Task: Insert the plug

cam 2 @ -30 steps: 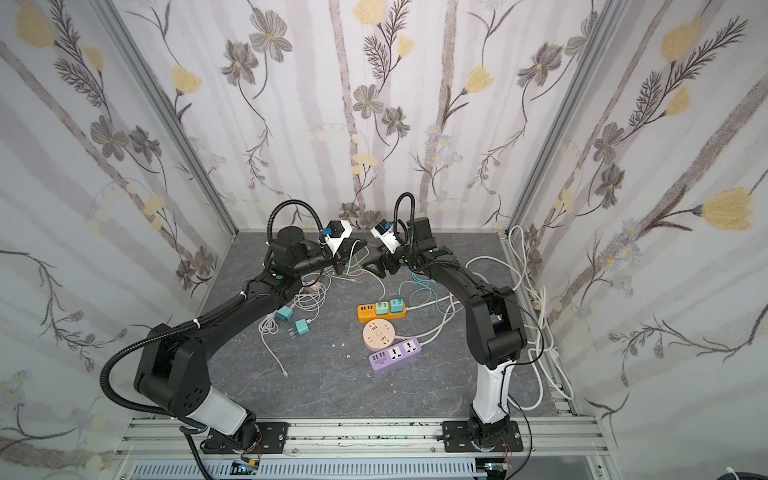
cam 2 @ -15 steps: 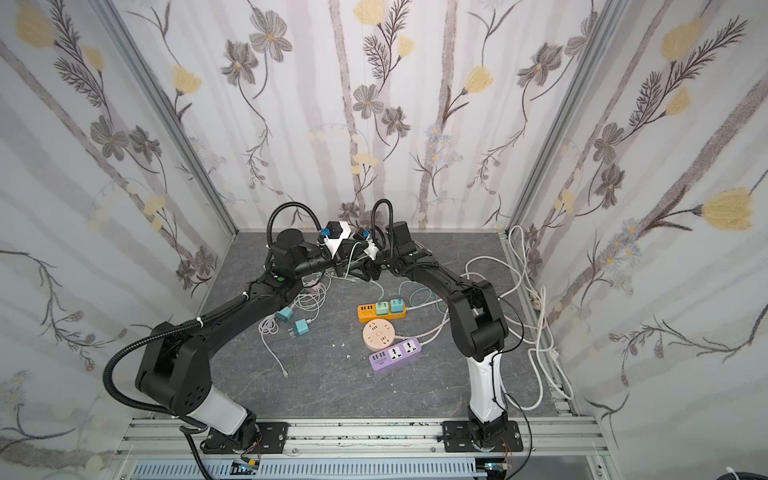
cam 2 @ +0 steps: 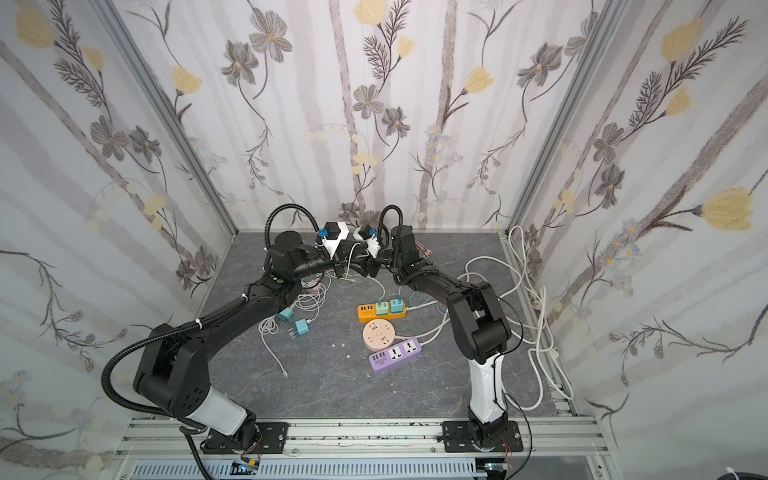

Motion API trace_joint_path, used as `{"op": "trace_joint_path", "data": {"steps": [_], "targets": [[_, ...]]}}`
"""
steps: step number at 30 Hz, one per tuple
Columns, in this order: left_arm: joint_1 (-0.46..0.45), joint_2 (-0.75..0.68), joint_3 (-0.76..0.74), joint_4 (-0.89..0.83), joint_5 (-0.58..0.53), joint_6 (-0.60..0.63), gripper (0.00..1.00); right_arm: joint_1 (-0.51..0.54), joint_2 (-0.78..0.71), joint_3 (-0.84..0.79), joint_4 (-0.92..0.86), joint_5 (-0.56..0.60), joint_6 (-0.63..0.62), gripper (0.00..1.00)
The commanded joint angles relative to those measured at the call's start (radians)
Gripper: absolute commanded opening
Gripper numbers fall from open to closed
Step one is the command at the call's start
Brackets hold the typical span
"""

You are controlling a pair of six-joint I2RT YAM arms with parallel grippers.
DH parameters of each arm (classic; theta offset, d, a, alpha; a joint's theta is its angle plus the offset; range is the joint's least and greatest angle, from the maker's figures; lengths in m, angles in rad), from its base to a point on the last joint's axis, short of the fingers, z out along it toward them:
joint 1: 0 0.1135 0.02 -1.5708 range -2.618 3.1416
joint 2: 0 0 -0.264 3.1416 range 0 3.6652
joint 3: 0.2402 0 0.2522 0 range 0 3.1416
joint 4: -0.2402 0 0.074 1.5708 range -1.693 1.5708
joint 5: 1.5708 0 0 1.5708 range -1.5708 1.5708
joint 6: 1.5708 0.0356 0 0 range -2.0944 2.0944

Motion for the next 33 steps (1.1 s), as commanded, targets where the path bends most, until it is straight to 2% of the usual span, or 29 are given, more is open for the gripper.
{"op": "trace_joint_path", "data": {"steps": [1, 5, 7, 11, 13, 16, 20, 28, 33], "targets": [[0.001, -0.008, -0.001, 0.044, -0.006, -0.014, 0.00, 0.007, -0.017, -0.027, 0.169, -0.042, 0.030, 0.65], [0.001, -0.006, 0.000, 0.047, -0.021, -0.022, 0.00, 0.013, -0.019, -0.044, 0.166, -0.016, 0.008, 0.67], [0.001, -0.006, -0.001, 0.055, -0.020, -0.031, 0.00, 0.015, -0.017, -0.045, 0.174, -0.005, 0.013, 0.64], [0.001, -0.010, -0.009, 0.069, -0.009, -0.047, 0.00, 0.025, -0.012, -0.034, 0.172, 0.057, 0.013, 0.43], [0.001, -0.012, -0.012, 0.073, -0.008, -0.053, 0.00, 0.030, -0.008, -0.022, 0.170, 0.061, 0.013, 0.37], [0.001, -0.012, -0.015, 0.076, -0.001, -0.068, 0.00, 0.037, -0.014, -0.015, 0.215, 0.085, 0.036, 0.17], [0.001, -0.016, -0.020, 0.072, 0.000, -0.075, 0.00, 0.034, -0.047, -0.014, 0.306, 0.191, 0.090, 0.00], [-0.024, 0.041, 0.042, 0.074, 0.014, -0.106, 0.00, -0.004, -0.111, 0.050, 0.394, 0.470, 0.117, 0.00], [-0.064, 0.108, 0.111, 0.084, 0.022, -0.120, 0.00, -0.045, -0.162, 0.050, 0.471, 0.644, 0.079, 0.00]]}}
